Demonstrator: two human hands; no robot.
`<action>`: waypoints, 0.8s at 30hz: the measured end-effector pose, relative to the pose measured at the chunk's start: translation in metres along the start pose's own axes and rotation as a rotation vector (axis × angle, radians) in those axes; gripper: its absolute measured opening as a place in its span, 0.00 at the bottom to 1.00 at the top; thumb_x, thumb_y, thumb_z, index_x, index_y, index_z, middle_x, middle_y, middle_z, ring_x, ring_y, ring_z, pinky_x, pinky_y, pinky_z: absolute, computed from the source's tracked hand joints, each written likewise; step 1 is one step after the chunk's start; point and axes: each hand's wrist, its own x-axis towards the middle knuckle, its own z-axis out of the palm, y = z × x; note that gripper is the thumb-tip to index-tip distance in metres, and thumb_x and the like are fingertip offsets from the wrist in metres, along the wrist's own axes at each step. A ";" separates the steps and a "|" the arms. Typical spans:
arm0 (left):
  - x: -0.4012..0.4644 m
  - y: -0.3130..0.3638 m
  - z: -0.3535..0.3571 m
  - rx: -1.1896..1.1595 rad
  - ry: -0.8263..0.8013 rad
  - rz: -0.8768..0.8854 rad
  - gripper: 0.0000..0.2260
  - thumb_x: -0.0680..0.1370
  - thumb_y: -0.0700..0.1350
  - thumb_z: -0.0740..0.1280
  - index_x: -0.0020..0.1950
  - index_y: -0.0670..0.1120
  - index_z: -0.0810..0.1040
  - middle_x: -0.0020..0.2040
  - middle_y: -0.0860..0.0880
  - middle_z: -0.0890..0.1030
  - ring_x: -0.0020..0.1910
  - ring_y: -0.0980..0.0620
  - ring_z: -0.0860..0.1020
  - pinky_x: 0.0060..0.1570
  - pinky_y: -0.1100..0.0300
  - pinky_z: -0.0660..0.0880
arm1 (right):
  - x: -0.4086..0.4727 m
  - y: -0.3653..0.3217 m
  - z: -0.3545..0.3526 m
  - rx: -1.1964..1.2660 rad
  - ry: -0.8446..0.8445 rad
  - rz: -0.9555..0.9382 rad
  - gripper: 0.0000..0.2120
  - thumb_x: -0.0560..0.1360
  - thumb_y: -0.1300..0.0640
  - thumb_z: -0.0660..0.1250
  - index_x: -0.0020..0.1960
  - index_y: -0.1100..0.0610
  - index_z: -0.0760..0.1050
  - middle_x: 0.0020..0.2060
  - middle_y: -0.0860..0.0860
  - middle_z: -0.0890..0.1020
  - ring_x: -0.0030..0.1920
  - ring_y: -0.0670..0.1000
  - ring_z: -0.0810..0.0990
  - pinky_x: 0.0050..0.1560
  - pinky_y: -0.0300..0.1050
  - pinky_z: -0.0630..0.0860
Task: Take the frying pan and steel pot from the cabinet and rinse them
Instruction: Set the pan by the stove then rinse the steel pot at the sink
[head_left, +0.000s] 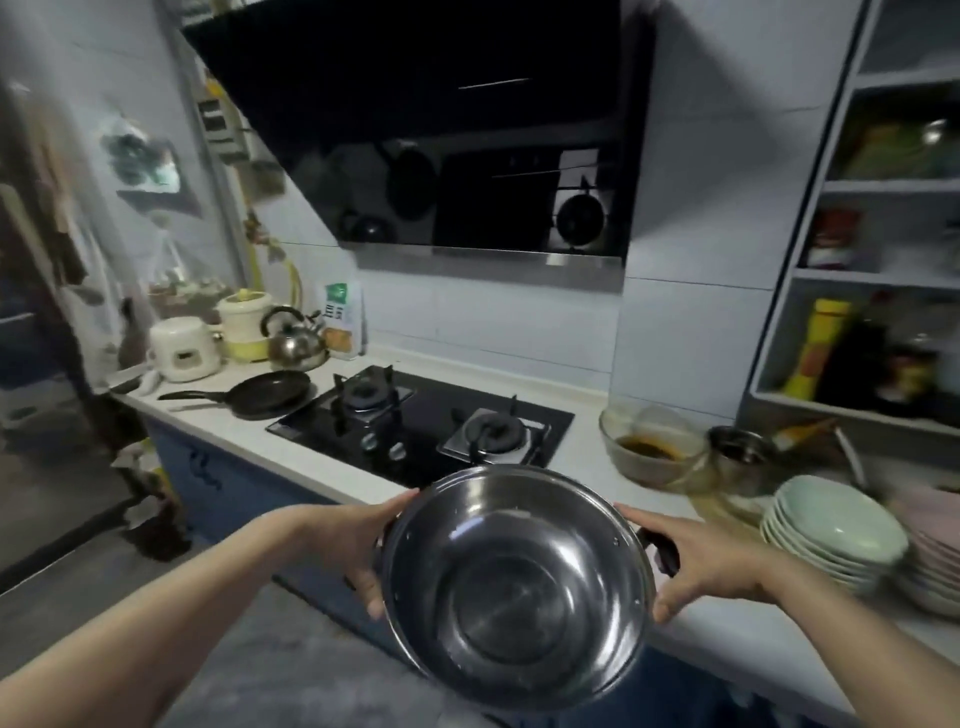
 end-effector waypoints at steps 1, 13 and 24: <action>0.026 0.003 -0.002 0.005 -0.012 0.048 0.56 0.63 0.44 0.81 0.77 0.54 0.45 0.70 0.54 0.71 0.69 0.57 0.69 0.69 0.55 0.67 | 0.000 0.014 -0.007 0.007 0.009 0.017 0.50 0.61 0.56 0.82 0.72 0.33 0.57 0.48 0.38 0.77 0.43 0.37 0.74 0.48 0.34 0.74; 0.251 0.027 -0.013 0.011 -0.129 0.267 0.59 0.57 0.49 0.83 0.70 0.72 0.42 0.71 0.62 0.65 0.71 0.64 0.62 0.68 0.71 0.60 | 0.077 0.159 -0.076 0.110 0.055 0.140 0.57 0.56 0.53 0.85 0.74 0.37 0.54 0.67 0.30 0.65 0.65 0.28 0.64 0.60 0.24 0.66; 0.349 -0.013 -0.006 0.015 -0.091 0.248 0.59 0.53 0.54 0.84 0.67 0.77 0.44 0.66 0.60 0.73 0.68 0.60 0.69 0.68 0.56 0.69 | 0.159 0.246 -0.076 0.031 0.038 0.221 0.62 0.54 0.41 0.84 0.71 0.30 0.40 0.67 0.42 0.63 0.69 0.44 0.63 0.60 0.26 0.62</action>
